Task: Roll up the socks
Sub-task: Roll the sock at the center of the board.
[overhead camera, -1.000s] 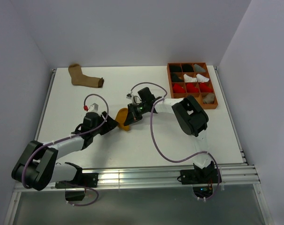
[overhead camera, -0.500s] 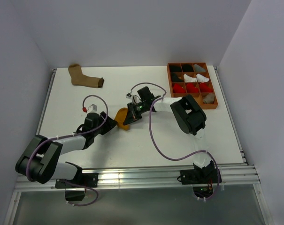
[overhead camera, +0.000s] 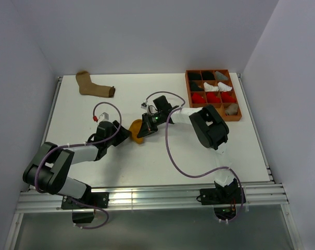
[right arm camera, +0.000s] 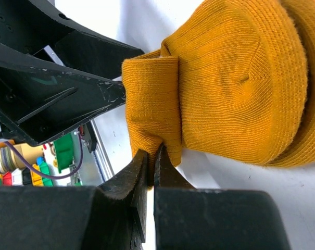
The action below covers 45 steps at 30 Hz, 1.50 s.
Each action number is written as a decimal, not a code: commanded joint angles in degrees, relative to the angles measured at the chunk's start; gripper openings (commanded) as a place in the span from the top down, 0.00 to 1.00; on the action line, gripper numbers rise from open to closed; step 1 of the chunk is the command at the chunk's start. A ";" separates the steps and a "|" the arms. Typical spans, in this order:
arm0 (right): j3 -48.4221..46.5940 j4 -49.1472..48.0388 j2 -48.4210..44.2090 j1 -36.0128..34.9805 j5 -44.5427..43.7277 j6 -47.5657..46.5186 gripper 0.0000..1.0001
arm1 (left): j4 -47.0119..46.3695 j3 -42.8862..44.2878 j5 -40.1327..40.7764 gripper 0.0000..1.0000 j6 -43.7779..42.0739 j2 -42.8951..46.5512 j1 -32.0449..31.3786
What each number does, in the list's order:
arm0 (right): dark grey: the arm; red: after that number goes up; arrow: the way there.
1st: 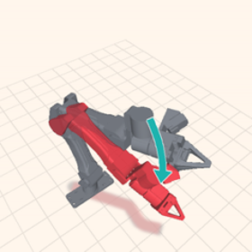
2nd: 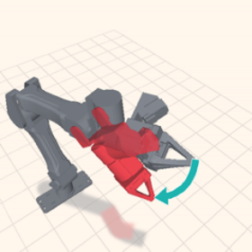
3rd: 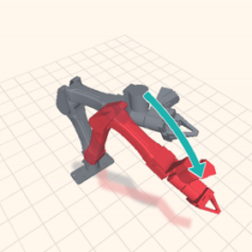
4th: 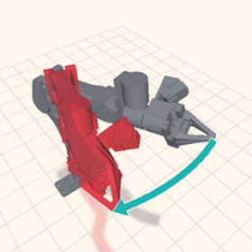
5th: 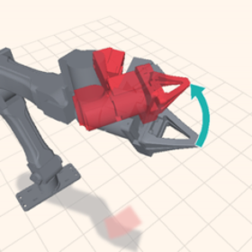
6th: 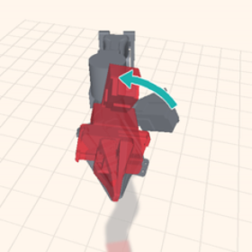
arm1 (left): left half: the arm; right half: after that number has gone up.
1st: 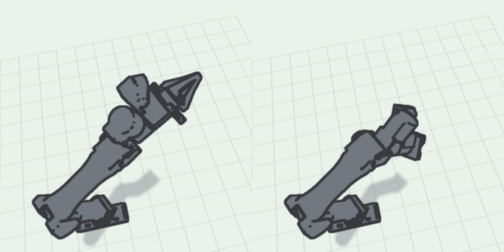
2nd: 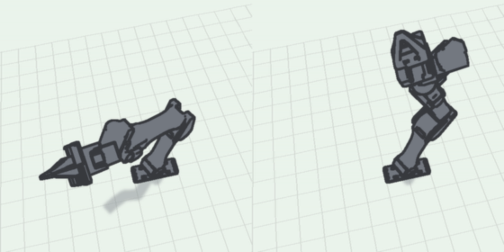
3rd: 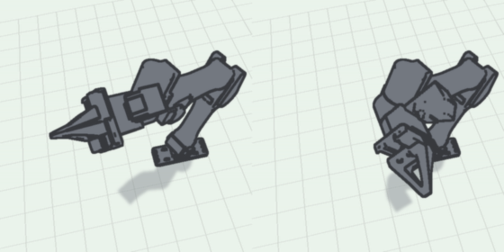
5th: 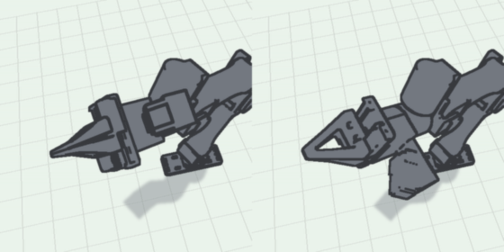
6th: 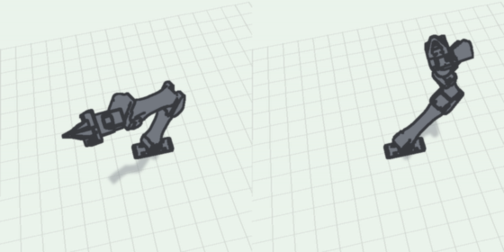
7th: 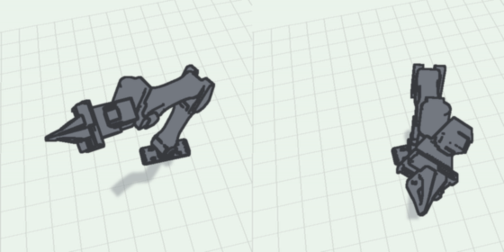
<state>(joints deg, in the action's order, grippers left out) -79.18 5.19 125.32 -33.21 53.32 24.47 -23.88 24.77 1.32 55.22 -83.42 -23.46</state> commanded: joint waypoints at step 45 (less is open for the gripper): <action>21.77 -15.82 -25.55 -7.47 -45.72 -14.52 0.40 | 26.95 23.12 7.82 0.54 -6.09 -20.02 -4.13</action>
<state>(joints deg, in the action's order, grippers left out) -60.40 -3.60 103.24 -36.75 21.06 16.25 -7.53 48.31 7.46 51.90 -99.55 -27.14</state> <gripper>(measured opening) 0.595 0.464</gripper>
